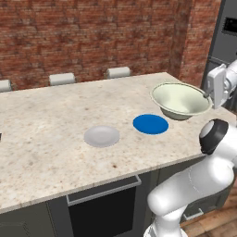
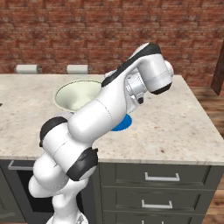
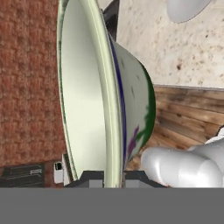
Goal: Move the bowls from the cabinet to the plates on the dining table.
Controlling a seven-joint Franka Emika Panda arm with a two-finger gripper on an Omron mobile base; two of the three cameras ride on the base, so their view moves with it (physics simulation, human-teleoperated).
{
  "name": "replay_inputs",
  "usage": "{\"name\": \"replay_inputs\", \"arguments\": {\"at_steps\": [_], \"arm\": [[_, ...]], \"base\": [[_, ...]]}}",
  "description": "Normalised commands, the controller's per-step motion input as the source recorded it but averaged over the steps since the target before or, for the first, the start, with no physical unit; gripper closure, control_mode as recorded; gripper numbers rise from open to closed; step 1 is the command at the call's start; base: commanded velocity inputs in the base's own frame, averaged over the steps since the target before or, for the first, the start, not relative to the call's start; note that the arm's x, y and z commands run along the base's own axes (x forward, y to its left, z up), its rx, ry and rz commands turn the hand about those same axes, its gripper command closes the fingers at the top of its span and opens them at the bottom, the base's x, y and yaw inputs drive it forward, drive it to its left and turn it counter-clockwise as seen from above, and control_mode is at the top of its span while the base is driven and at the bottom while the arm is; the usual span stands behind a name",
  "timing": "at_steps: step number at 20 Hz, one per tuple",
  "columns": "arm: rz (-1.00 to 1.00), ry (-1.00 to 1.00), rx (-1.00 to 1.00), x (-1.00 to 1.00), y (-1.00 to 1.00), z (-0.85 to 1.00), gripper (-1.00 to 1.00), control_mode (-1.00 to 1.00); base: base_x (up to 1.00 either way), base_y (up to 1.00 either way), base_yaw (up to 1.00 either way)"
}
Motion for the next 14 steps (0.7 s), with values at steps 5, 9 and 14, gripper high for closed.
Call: {"name": "replay_inputs", "arguments": {"at_steps": [5, 9, 14], "arm": [[0.04, 0.01, -0.01, 0.02, 0.00, -0.20, 1.00, -1.00], [0.00, 0.02, -0.01, 0.10, -0.07, -0.18, 1.00, -1.00], [0.00, 0.05, 0.00, 0.16, 0.00, -0.20, 1.00, -1.00]], "base": [[0.00, 0.00, 0.00], [0.00, 0.00, 0.00], [0.00, 0.00, 0.00]]}}
